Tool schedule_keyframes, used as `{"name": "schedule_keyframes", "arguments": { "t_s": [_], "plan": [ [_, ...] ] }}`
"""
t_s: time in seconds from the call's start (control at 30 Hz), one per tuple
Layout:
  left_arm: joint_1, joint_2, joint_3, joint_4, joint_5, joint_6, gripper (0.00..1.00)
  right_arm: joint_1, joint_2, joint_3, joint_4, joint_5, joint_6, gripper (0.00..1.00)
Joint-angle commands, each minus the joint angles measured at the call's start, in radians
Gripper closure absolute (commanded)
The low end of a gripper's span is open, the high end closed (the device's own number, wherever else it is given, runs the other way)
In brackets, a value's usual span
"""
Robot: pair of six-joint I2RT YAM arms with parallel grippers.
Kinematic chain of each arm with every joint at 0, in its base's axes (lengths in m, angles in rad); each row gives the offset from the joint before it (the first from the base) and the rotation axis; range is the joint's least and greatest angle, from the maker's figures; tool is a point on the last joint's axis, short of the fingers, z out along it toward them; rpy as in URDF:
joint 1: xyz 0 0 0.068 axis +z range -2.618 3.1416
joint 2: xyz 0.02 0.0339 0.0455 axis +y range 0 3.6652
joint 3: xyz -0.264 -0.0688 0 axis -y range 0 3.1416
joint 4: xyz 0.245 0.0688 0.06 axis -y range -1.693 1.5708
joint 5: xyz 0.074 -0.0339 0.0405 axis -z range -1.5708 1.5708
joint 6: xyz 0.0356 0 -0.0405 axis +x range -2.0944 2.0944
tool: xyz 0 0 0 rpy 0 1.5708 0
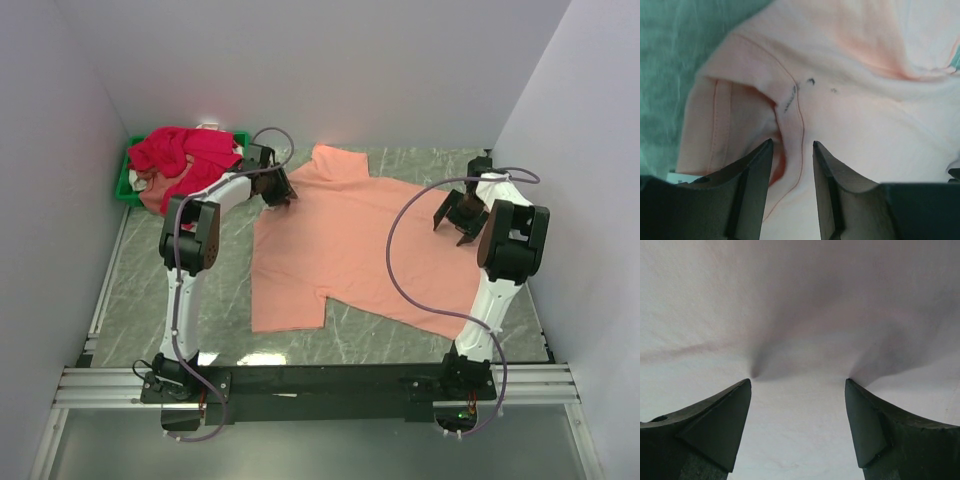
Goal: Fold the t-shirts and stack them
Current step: Fold the tshirt
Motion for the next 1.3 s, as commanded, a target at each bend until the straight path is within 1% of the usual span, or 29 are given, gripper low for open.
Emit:
{"name": "schedule_keyframes", "arguments": {
  "t_s": [0.0, 0.3, 0.4, 0.53, 0.7, 0.87, 1.03, 1.13, 1.17, 1.2, 1.23, 1.27],
  "plan": [
    [0.025, 0.081, 0.085, -0.063, -0.055, 0.042, 0.55, 0.008, 0.05, 0.087, -0.043, 0.024, -0.019, 0.19],
    [0.048, 0.217, 0.301, -0.084, -0.012, 0.072, 0.54, 0.023, 0.16, 0.288, -0.132, 0.014, -0.023, 0.19],
    [0.055, 0.257, 0.35, -0.08, 0.007, 0.072, 0.54, 0.031, 0.199, 0.354, -0.157, 0.012, -0.024, 0.19],
    [0.066, 0.28, 0.37, -0.023, 0.054, 0.063, 0.53, 0.034, 0.242, 0.442, -0.186, -0.002, -0.026, 0.19],
    [0.065, 0.277, 0.407, 0.034, 0.099, 0.057, 0.49, 0.037, 0.262, 0.502, -0.203, -0.032, -0.038, 0.19],
    [0.062, 0.19, 0.39, 0.066, 0.091, 0.057, 0.48, 0.043, 0.217, 0.518, -0.18, -0.075, -0.055, 0.18],
    [0.06, 0.05, 0.366, 0.055, 0.056, 0.075, 0.47, 0.051, 0.13, 0.484, -0.146, -0.118, -0.067, 0.18],
    [0.054, -0.063, 0.294, 0.028, 0.004, 0.104, 0.46, 0.06, 0.06, 0.432, -0.12, -0.127, -0.07, 0.18],
    [0.051, -0.097, 0.225, 0.022, -0.039, 0.114, 0.46, 0.063, 0.041, 0.414, -0.106, -0.127, -0.07, 0.18],
    [0.043, -0.173, 0.179, 0.014, -0.062, 0.136, 0.46, 0.066, 0.021, 0.374, -0.1, -0.129, -0.069, 0.18],
    [0.039, -0.213, 0.129, 0.006, -0.091, 0.147, 0.46, 0.072, -0.015, 0.351, -0.083, -0.129, -0.066, 0.18],
    [0.032, -0.256, 0.016, 0.005, -0.116, 0.161, 0.46, 0.075, -0.037, 0.326, -0.076, -0.13, -0.064, 0.18]
  ]
}}
